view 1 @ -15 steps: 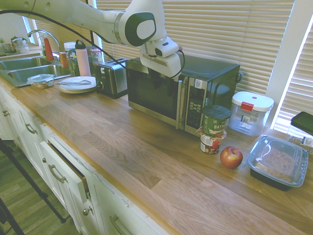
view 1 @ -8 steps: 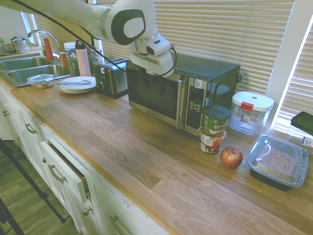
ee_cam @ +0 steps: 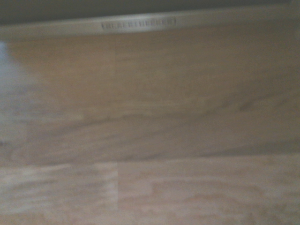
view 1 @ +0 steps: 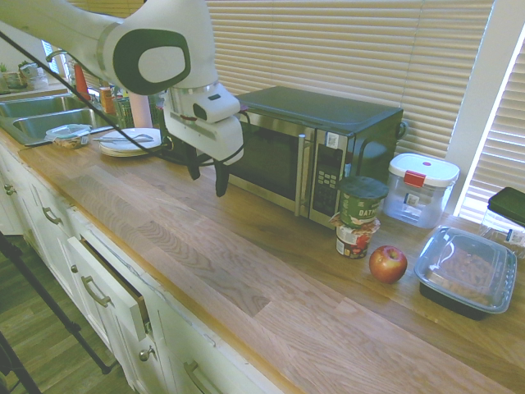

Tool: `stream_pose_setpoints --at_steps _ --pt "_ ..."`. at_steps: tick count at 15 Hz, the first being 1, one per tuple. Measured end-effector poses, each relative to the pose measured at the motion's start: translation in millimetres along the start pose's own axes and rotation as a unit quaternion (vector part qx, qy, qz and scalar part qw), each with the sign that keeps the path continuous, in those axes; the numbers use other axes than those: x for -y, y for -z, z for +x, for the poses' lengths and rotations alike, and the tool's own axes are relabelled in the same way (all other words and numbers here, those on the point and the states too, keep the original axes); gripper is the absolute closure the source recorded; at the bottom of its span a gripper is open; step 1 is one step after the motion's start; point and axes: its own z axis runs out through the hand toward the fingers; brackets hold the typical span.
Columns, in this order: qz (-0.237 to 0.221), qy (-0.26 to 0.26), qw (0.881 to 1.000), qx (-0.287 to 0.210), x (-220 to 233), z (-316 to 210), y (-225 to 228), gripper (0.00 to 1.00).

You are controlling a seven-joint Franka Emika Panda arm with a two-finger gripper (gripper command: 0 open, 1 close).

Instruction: Close the microwave

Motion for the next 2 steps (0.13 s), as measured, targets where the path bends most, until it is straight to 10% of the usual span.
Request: stream_pose_setpoints --at_steps 2 --pt "-0.013 0.009 1.0 0.012 -26 -19 -14 0.0"
